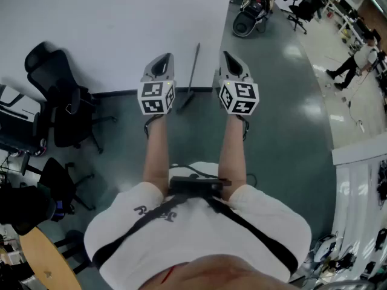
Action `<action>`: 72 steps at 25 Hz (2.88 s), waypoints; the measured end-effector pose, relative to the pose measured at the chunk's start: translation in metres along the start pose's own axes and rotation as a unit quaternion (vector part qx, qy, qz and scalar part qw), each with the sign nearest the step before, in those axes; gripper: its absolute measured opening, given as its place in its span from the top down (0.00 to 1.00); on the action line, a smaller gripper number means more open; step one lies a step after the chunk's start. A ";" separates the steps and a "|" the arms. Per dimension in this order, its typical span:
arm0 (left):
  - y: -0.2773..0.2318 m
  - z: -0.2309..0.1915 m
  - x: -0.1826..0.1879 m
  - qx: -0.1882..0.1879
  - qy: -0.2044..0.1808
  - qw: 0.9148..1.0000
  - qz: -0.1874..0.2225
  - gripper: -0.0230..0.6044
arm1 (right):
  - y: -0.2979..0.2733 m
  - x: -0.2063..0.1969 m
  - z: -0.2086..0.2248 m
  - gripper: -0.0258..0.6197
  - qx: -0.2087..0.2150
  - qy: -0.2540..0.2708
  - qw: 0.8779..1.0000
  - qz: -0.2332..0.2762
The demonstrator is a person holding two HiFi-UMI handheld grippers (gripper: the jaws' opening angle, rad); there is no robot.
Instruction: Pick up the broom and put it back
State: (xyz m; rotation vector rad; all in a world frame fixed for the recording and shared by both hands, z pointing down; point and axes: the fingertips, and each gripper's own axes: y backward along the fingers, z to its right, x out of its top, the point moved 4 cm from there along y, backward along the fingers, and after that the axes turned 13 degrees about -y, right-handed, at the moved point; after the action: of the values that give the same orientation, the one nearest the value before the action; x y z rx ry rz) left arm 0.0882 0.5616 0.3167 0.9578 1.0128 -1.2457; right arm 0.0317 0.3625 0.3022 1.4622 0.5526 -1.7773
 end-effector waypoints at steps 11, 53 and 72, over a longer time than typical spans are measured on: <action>0.003 0.051 0.013 0.004 0.002 1.000 0.004 0.95 | 0.023 0.006 0.003 0.96 0.036 0.001 0.999 -0.009; -0.340 -0.143 -0.161 -0.123 0.095 0.988 -0.022 0.95 | -0.354 -0.119 0.100 0.95 -0.061 -0.019 0.996 -0.066; -0.428 -0.060 -0.323 -0.170 0.109 0.968 -0.148 0.95 | -0.384 -0.293 0.224 0.95 -0.077 -0.108 0.972 -0.195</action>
State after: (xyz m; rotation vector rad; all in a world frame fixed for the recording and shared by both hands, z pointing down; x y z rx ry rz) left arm -0.3570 0.6720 0.6000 0.7004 1.5341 -1.1703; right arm -0.3887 0.5183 0.5888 1.0893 0.8875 -2.1094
